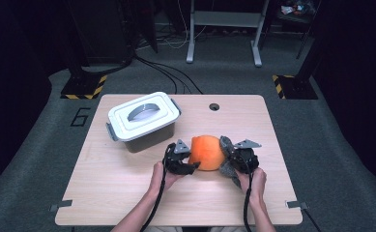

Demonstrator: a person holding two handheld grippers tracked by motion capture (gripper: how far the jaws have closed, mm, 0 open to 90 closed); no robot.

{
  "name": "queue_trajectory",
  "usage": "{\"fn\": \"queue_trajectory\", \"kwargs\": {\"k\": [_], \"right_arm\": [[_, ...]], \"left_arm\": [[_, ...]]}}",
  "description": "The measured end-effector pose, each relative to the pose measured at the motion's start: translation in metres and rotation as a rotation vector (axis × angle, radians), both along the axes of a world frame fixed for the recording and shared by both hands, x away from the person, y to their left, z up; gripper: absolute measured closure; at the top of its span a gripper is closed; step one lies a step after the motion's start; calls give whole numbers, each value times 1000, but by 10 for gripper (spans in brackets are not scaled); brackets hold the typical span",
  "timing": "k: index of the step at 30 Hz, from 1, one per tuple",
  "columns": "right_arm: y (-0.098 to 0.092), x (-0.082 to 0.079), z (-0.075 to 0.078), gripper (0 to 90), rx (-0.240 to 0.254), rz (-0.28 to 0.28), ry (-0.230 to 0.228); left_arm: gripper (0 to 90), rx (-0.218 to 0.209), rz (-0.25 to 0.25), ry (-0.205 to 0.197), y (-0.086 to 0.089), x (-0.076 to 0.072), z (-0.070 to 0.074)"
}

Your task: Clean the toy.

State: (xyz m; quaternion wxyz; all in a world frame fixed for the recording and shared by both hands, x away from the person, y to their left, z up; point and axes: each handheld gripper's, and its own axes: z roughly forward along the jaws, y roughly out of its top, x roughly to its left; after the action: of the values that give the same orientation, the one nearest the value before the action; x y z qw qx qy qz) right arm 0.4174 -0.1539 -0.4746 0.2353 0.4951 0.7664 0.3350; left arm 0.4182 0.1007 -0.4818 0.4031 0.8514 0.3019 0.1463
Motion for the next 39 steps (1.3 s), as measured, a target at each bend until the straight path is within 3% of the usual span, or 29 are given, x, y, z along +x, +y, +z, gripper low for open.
{"fn": "queue_trajectory", "kwargs": {"k": [1, 2, 4, 9, 12, 15, 17, 23, 31, 39], "right_arm": [[0, 0, 0, 796, 0, 0, 0], [0, 0, 0, 797, -2, -1, 0], [0, 0, 0, 796, 0, -1, -1], [1, -1, 0, 797, -1, -6, -7], [1, -2, 1, 797, 3, 1, -7], [1, -4, 3, 800, 0, 3, -29], [0, -6, 6, 801, -4, 12, -44], [5, -15, 22, 802, 7, 39, -87], [26, -24, 42, 802, 3, 115, -133], [47, -22, 44, 801, -35, 171, -137]], "left_arm": [[349, 0, 0, 0, 0, 0, 0], [334, 53, -10, -34, -3, -3, -3], [320, 86, -17, -47, -7, -4, -6], [389, 98, -1, -61, -13, -2, -12], [533, 89, -2, -61, -12, -2, -10], [639, 64, -2, -33, -9, 0, -8], [672, 17, 8, -2, -8, 1, -6], [693, -78, 19, 92, -6, 3, 3], [689, -86, 28, 135, -10, 3, 10], [683, -107, 54, 159, -9, 6, 9]]}}
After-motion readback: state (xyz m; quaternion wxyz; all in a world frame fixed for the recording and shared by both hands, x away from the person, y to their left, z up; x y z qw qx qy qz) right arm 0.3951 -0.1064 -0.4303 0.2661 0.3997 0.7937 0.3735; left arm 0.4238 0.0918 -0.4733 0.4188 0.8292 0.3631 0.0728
